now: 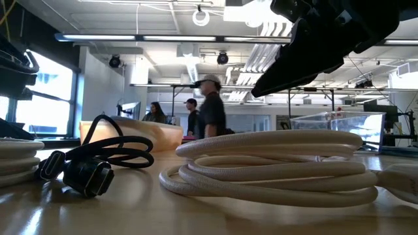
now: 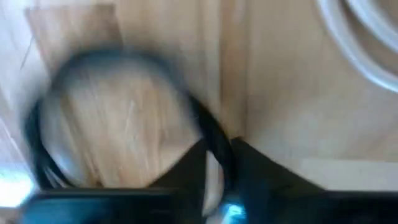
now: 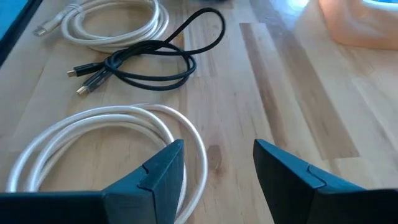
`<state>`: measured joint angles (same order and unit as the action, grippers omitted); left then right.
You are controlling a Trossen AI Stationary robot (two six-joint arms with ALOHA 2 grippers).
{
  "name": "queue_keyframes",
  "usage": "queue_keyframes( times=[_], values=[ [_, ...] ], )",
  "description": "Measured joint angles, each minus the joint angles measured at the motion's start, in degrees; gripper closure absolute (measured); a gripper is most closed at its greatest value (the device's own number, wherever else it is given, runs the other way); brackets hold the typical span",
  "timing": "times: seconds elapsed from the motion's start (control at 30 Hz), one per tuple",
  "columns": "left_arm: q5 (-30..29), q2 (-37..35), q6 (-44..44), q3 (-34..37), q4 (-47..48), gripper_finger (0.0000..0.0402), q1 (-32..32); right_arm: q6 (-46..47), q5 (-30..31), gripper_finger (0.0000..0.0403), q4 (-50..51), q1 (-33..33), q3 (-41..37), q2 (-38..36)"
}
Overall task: Pick & Place USB Port
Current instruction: Put the black charger cable into the transparent bin
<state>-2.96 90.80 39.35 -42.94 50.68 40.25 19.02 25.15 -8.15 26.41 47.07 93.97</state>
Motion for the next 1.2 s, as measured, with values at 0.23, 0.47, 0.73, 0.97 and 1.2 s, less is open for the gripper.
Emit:
queue_keyframes(
  times=[0.23,0.47,0.73,0.97,1.2],
  values=[
    [-8.82,0.28,-4.28,-3.15,4.04,0.0383,-0.16,-3.98,1.48,0.0218,-2.85,0.00,0.00,0.02],
    [-20.09,0.26,-6.44,-12.09,18.89,0.0392,-0.13,-9.37,3.36,0.0218,-6.83,1.31,0.00,0.02],
    [-33.34,0.15,-13.04,-30.41,30.00,0.0392,-0.11,-11.86,2.72,0.0218,-13.00,2.67,0.02,0.02],
    [-39.84,0.09,-24.31,-39.55,27.04,0.0392,-0.11,-19.11,0.56,0.0218,-24.38,2.51,0.02,0.00],
    [-41.46,0.22,-30.65,-39.82,23.63,0.0392,-0.13,-21.77,9.20,0.0217,-28.37,2.66,0.02,-1.66]
  ],
)
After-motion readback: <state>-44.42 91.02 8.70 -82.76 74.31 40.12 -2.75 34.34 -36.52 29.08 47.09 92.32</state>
